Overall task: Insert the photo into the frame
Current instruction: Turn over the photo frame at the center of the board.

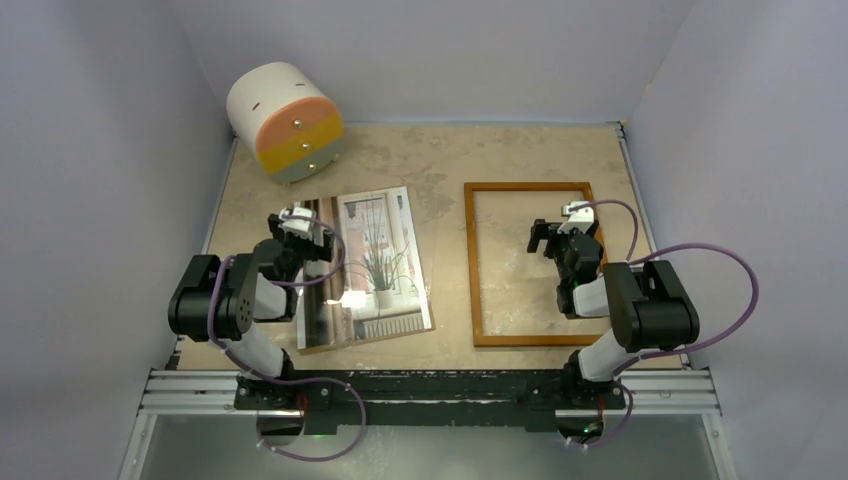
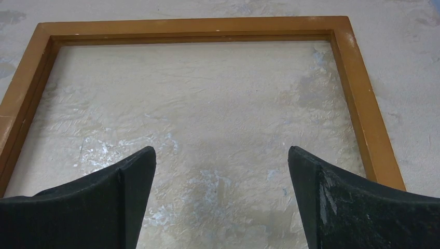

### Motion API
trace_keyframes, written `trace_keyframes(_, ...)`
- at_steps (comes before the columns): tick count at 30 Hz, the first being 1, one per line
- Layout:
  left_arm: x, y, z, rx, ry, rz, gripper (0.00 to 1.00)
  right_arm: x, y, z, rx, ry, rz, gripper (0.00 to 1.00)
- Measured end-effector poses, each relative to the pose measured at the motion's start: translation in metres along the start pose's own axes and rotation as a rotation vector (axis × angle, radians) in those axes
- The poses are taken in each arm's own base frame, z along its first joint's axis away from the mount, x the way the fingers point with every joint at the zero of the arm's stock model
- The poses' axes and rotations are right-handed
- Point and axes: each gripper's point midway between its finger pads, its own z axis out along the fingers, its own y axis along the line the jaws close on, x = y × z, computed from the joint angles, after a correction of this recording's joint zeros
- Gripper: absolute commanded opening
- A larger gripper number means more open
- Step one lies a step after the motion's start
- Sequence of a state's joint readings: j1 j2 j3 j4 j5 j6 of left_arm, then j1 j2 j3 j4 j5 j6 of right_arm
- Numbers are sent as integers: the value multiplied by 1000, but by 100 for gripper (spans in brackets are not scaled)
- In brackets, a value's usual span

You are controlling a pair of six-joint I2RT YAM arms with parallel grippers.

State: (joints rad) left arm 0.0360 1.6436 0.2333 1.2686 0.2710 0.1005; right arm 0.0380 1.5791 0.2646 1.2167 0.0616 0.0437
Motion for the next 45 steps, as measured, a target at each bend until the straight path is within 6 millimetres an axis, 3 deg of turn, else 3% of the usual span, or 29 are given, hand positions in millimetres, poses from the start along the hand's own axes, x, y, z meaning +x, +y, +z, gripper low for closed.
trace_keyframes(14, 0, 0, 1, -6, 2, 17, 100, 0, -3, 0, 17, -2, 2, 99)
trace_keyframes(17, -1, -1, 1, -1, 6, 15, 100, 0, -12, -1, 72, 22, 19, 99)
trace_keyframes(19, -5, 1, 4, -1, 24, 8, 100, -11, -18, 2, 121, 52, 37, 99)
trace_keyframes(22, -41, 13, 24, -2, 49, 7, 100, -76, -19, 19, 156, 27, 92, 99)
trace_keyframes(24, -90, 25, 45, 3, 35, 28, 100, -127, -12, 26, 137, -24, 190, 99)
trace_keyframes(26, -129, 33, 53, 6, 25, 42, 100, -155, -6, 26, 131, -41, 311, 99)
trace_keyframes(28, -158, 37, 54, 14, 35, 50, 100, -164, -3, 24, 129, -8, 416, 99)
trace_keyframes(30, -170, 38, 50, 25, 76, 54, 100, -157, 4, 23, 106, 46, 458, 99)
trace_keyframes(33, -167, 35, 43, 47, 169, 40, 100, -132, 28, 22, 111, 180, 419, 99)
trace_keyframes(36, -154, 28, 33, 89, 258, 29, 100, -117, 92, 20, 40, 295, 310, 99)
trace_keyframes(40, -131, 17, 17, 144, 376, 15, 100, -80, 169, -11, -92, 426, 162, 99)
trace_keyframes(42, -119, 13, 9, 164, 428, 13, 100, -60, 184, -27, -118, 476, 102, 99)
trace_keyframes(45, -109, 8, 1, 191, 479, 16, 100, -31, 187, -45, -104, 545, 23, 99)
